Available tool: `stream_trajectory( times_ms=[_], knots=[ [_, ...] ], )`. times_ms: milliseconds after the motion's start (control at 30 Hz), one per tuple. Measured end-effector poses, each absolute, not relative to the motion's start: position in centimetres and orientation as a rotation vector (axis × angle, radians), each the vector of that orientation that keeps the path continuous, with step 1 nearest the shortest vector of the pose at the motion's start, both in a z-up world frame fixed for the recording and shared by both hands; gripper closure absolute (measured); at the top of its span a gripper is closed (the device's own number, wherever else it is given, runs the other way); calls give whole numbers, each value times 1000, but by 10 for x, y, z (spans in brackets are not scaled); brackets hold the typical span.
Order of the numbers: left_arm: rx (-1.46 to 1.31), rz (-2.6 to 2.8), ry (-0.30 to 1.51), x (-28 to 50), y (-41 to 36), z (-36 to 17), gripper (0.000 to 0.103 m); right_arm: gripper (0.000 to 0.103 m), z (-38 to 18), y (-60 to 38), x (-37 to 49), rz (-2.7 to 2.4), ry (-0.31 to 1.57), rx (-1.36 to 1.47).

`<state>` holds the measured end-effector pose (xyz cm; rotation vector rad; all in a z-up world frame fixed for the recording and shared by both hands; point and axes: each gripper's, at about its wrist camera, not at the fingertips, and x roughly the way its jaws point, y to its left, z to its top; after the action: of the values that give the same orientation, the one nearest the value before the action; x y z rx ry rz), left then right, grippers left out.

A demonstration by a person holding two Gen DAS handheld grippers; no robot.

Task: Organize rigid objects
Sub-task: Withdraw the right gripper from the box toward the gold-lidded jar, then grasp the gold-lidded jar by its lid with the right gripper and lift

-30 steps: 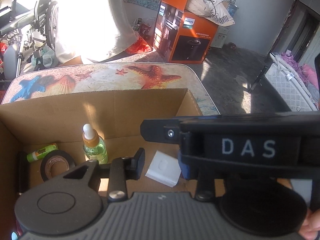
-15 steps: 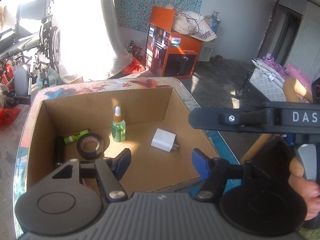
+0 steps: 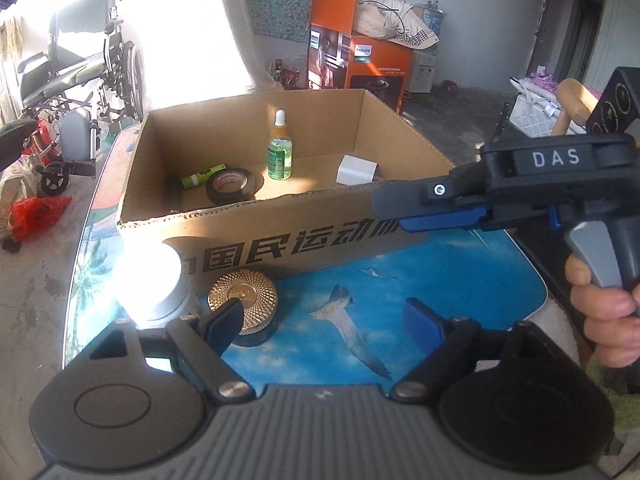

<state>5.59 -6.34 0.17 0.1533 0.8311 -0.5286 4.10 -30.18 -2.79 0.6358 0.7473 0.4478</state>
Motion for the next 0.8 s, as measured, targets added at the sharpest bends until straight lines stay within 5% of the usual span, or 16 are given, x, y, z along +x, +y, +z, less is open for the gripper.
stream_trajectory(
  times_ms=[800],
  knots=[
    [234,-413,782,82,-63,-82,24,68,-95,-225,132,486,932,545]
  ],
)
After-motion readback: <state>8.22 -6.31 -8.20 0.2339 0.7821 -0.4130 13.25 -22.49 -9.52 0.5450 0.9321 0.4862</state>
